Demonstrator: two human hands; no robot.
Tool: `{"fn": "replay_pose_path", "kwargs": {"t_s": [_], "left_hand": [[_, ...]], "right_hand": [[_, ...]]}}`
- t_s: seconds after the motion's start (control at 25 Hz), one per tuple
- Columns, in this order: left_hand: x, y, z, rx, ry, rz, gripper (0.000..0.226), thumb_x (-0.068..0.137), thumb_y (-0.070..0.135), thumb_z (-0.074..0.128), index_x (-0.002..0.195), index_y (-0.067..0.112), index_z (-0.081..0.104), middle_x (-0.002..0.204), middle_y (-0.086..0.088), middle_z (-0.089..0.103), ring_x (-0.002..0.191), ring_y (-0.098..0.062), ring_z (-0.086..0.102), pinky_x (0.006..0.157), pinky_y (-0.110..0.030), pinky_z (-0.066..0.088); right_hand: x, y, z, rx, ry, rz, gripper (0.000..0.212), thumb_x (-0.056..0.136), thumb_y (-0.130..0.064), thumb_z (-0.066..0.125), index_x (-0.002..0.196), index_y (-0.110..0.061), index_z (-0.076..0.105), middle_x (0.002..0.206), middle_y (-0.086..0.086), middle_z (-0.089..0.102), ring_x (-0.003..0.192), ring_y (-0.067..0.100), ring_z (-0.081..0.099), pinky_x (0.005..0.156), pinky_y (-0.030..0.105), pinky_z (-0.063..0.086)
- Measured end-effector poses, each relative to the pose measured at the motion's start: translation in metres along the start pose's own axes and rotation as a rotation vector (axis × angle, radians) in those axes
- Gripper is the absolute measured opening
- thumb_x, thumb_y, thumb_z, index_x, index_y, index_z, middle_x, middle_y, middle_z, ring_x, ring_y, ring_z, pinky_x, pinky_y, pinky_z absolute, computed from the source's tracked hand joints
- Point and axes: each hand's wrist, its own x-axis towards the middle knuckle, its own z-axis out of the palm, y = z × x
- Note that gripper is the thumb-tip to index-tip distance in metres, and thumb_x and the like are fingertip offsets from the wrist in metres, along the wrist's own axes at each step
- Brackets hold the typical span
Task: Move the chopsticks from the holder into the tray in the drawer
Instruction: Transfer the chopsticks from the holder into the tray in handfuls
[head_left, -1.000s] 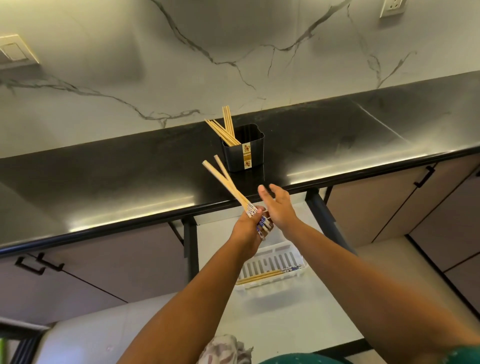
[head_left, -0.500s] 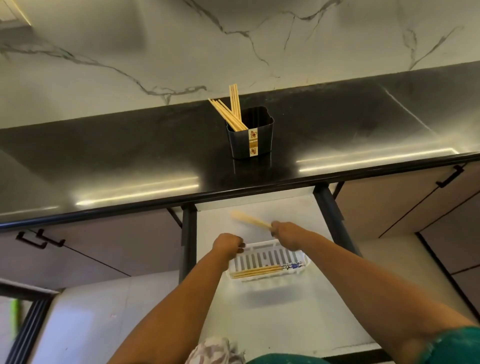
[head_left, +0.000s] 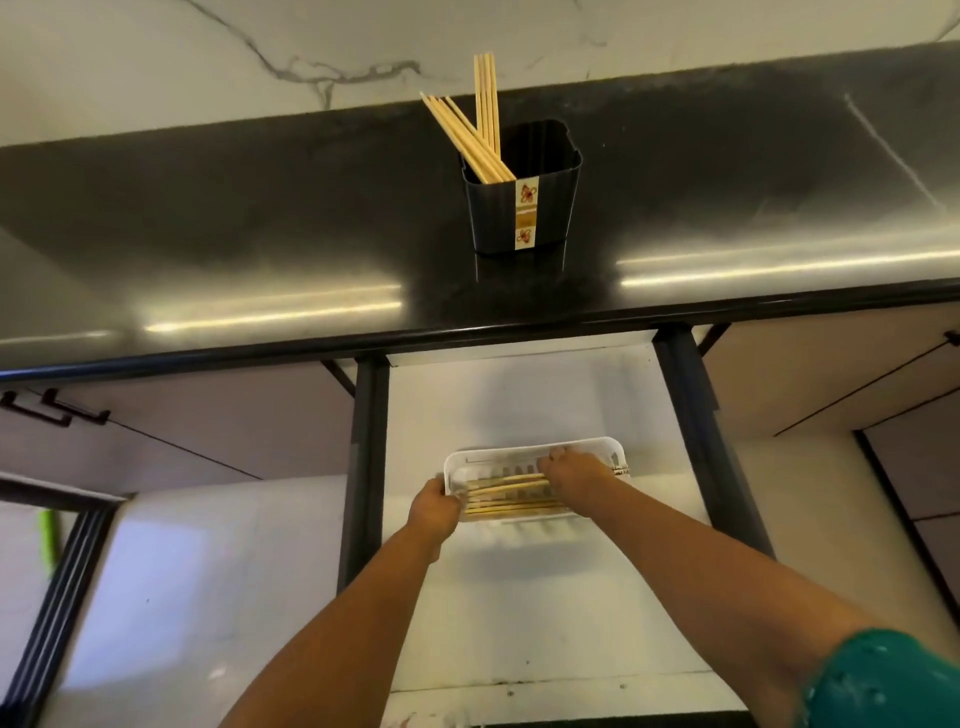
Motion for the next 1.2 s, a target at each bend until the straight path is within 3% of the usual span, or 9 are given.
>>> {"fn": "replay_pose_path", "kwargs": {"t_s": [0.12,0.4,0.64,0.8,0.96,1.08,1.2], "left_hand": [[0.003,-0.008,0.004,-0.004,0.009,-0.009,0.015,0.096,0.015,0.049,0.106,0.026,0.045,0.1,0.005,0.052,0.074,-0.01,0.05,0.078,-0.029,0.042],[0.008,-0.012,0.008,-0.053,0.019,-0.01,0.019,0.095,0.011,0.051,0.109,0.024,0.05,0.102,0.003,0.056,0.078,-0.012,0.053,0.081,-0.032,0.046],[0.013,-0.016,0.008,-0.064,0.033,-0.024,0.026,0.095,0.014,0.051,0.121,0.018,0.052,0.113,-0.004,0.059,0.085,-0.016,0.055,0.079,-0.031,0.046],[0.015,-0.016,0.008,-0.072,0.038,-0.031,0.035,0.095,0.012,0.05,0.13,0.016,0.047,0.121,-0.005,0.057,0.094,-0.018,0.054,0.082,-0.033,0.048],[0.017,-0.016,0.008,-0.052,0.025,-0.041,0.037,0.096,0.01,0.048,0.133,0.015,0.046,0.122,-0.006,0.055,0.099,-0.021,0.051,0.083,-0.033,0.046],[0.018,-0.017,0.008,-0.058,0.033,-0.039,0.034,0.096,0.009,0.048,0.129,0.016,0.049,0.114,-0.004,0.055,0.092,-0.017,0.052,0.08,-0.032,0.046],[0.017,-0.015,0.009,-0.076,0.042,-0.039,0.029,0.096,0.013,0.048,0.125,0.017,0.051,0.11,-0.003,0.057,0.084,-0.016,0.054,0.077,-0.031,0.047]], "right_hand": [[-0.004,0.004,0.012,-0.003,0.131,-0.043,0.052,0.089,-0.006,0.057,0.137,-0.018,0.041,0.138,0.01,0.047,0.126,0.029,0.048,0.099,0.04,0.041],[-0.002,0.004,0.017,0.146,0.267,-0.042,0.036,0.094,-0.014,0.052,0.129,-0.022,0.05,0.132,0.005,0.056,0.121,0.026,0.053,0.101,0.037,0.041],[0.002,-0.001,0.024,0.158,0.268,-0.068,0.033,0.095,-0.012,0.048,0.126,-0.02,0.055,0.129,0.005,0.058,0.118,0.025,0.055,0.099,0.036,0.043],[0.003,-0.002,0.026,0.182,0.277,-0.082,0.038,0.094,-0.012,0.05,0.132,-0.021,0.052,0.135,0.005,0.051,0.126,0.025,0.047,0.106,0.038,0.039],[0.0,-0.005,0.031,0.411,0.206,-0.064,0.041,0.101,-0.022,0.041,0.141,-0.019,0.048,0.15,0.005,0.039,0.138,0.024,0.036,0.115,0.037,0.029],[-0.005,-0.008,0.035,0.47,0.201,-0.06,0.042,0.101,-0.031,0.038,0.143,-0.025,0.046,0.155,0.003,0.033,0.143,0.025,0.029,0.118,0.041,0.023],[-0.008,-0.007,0.032,0.533,0.19,-0.033,0.041,0.097,-0.028,0.047,0.138,-0.025,0.052,0.151,0.004,0.036,0.138,0.027,0.035,0.115,0.043,0.032]]}}
